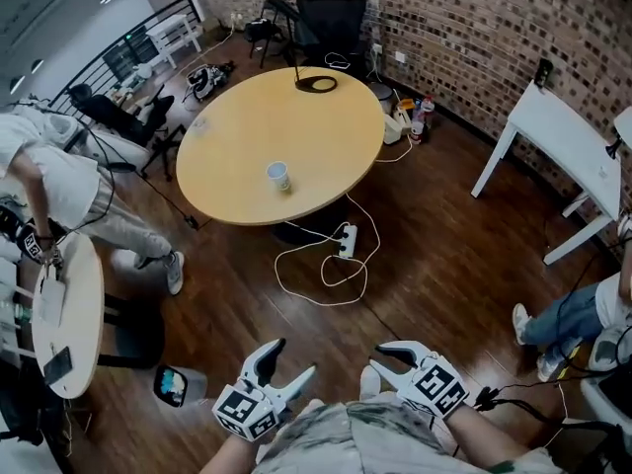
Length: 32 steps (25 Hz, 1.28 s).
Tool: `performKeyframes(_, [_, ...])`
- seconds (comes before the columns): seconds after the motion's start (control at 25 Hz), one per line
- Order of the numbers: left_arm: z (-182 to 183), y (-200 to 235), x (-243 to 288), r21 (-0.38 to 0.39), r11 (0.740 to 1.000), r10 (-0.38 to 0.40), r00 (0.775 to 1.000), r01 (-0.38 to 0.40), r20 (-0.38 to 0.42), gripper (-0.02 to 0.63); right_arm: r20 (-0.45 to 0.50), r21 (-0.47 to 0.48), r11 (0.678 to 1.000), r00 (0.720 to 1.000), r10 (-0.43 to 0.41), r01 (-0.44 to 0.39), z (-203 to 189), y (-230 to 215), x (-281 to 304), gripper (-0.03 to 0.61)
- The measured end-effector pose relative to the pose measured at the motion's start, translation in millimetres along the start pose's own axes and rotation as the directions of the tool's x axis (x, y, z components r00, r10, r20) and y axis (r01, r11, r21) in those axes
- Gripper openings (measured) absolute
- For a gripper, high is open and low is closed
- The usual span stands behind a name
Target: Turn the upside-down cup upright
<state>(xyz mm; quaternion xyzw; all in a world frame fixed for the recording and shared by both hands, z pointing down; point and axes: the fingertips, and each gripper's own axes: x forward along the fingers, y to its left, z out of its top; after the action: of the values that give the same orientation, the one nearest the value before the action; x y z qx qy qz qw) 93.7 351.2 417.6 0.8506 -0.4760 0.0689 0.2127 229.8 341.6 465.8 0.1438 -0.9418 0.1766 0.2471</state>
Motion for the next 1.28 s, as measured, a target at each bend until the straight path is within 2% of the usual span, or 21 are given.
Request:
performKeyframes(0.2, [-2,-39,-52,0.005,1.0,-0.006,0.999,0.006,0.054,0.345,0.051,-0.05,0.999,0.999,0.002,0.001,11,51,-15,0.104])
performKeyframes(0.4, [-21,-29,-136,0.02,1.0,0.01,0.998,-0.011,0.065,0.337,0.066,-0.093,0.996,0.998,0.005,0.002,23,123,5,0.135])
performKeyframes(0.56, [-44,-39,-190,-0.004,1.0,0.0,0.996,0.0,0.084,0.328,0.086,-0.123,0.992,0.996,-0.012,0.023,12,177,1,0.141])
performKeyframes(0.72, [-48,-59,-203,0.027,1.0,0.008,0.997,-0.01,0.08,0.328,0.068,-0.099,0.994,0.997,-0.033,0.04,-5,198,-12,0.14])
performKeyframes(0.8, [-40,-64,-218,0.011,1.0,-0.001,0.996,0.0,0.088,0.327,0.059,-0.118,0.992,0.998,-0.035,0.042,7,218,-17,0.136])
performKeyframes(0.92, [-27,-72,-247,-0.019,0.998,-0.057,0.996,0.059,0.074,0.327,0.044,-0.142,0.988,0.998,-0.05,0.056,37,254,-21,0.135])
performKeyframes(1.04, [-25,-74,-249,0.01,0.997,-0.08,0.996,0.08,0.032,0.325,0.058,-0.132,0.99,0.997,-0.047,0.054,46,260,-19,0.133])
performKeyframes(1.2, [-35,-92,-237,0.017,0.999,-0.049,0.998,0.048,0.029,0.32,0.049,-0.142,0.99,0.999,-0.014,0.021,25,252,-34,0.124])
performKeyframes(1.28, [-29,-97,-236,0.018,0.999,-0.028,0.999,0.027,0.035,0.318,0.053,-0.159,0.987,0.999,-0.008,0.017,30,251,-46,0.124])
